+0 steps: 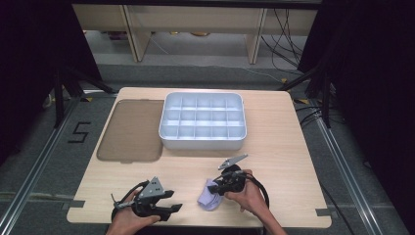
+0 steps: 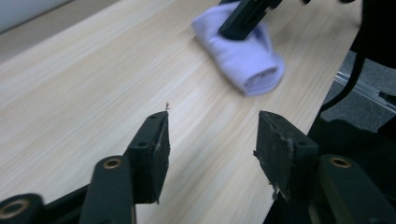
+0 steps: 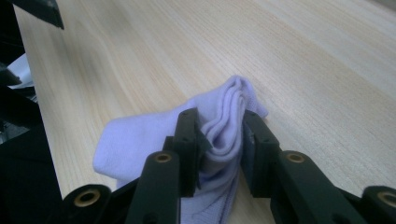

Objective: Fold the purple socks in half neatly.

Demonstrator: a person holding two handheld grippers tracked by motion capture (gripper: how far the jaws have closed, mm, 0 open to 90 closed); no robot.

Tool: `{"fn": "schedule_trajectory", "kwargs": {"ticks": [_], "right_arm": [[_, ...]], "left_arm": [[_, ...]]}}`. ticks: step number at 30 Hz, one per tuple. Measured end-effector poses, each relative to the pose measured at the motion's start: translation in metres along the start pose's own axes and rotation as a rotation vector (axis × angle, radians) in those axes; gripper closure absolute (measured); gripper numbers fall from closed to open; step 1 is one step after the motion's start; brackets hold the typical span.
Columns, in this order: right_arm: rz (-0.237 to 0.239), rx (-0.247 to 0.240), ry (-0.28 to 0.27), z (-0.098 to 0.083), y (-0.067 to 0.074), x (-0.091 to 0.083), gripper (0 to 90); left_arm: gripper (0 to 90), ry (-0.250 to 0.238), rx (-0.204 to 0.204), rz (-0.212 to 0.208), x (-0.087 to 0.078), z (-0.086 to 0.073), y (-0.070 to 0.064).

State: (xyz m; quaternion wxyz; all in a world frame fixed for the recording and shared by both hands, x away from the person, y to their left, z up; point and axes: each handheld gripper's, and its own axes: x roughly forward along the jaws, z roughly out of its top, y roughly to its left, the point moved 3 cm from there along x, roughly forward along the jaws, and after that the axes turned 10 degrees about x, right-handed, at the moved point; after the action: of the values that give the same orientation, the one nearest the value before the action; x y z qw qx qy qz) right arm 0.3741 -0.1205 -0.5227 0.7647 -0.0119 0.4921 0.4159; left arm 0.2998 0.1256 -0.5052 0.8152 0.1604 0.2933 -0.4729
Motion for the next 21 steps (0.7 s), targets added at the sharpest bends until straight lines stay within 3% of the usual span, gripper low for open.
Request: {"fn": "schedule_trajectory", "kwargs": {"ticks": [2, 4, 5, 6, 11, 13, 18, 21], "right_arm": [[0.004, -0.018, -0.004, 0.0, 0.0, 0.0, 71.8], [-0.027, -0.025, -0.008, 0.001, 0.003, 0.0, 72.4], [-0.031, -0.031, -0.006, 0.001, 0.004, 0.001, 72.5], [-0.028, -0.034, -0.005, 0.001, 0.005, 0.001, 72.6], [-0.029, -0.043, -0.004, 0.001, 0.006, 0.0, 72.6], [-0.039, -0.041, -0.007, 0.001, 0.006, 0.0, 72.6], [-0.052, -0.028, -0.005, 0.001, 0.008, -0.001, 72.7], [-0.047, -0.048, -0.002, 0.002, 0.011, -0.003, 73.0]], "left_arm": [[40.3, 0.016, -0.015, 0.016, -0.003, -0.006, 0.003], [37.1, 0.042, -0.01, 0.037, -0.006, -0.011, 0.01], [36.6, 0.037, -0.037, 0.039, -0.006, -0.012, 0.011], [36.4, 0.037, -0.023, 0.046, -0.006, -0.013, 0.014], [34.6, 0.048, -0.049, 0.077, -0.006, -0.016, 0.02], [34.5, 0.048, -0.035, 0.084, -0.006, -0.017, 0.022], [32.1, 0.067, -0.044, 0.096, -0.006, -0.022, 0.028], [30.8, 0.072, -0.071, 0.111, -0.003, -0.025, 0.031]]}}
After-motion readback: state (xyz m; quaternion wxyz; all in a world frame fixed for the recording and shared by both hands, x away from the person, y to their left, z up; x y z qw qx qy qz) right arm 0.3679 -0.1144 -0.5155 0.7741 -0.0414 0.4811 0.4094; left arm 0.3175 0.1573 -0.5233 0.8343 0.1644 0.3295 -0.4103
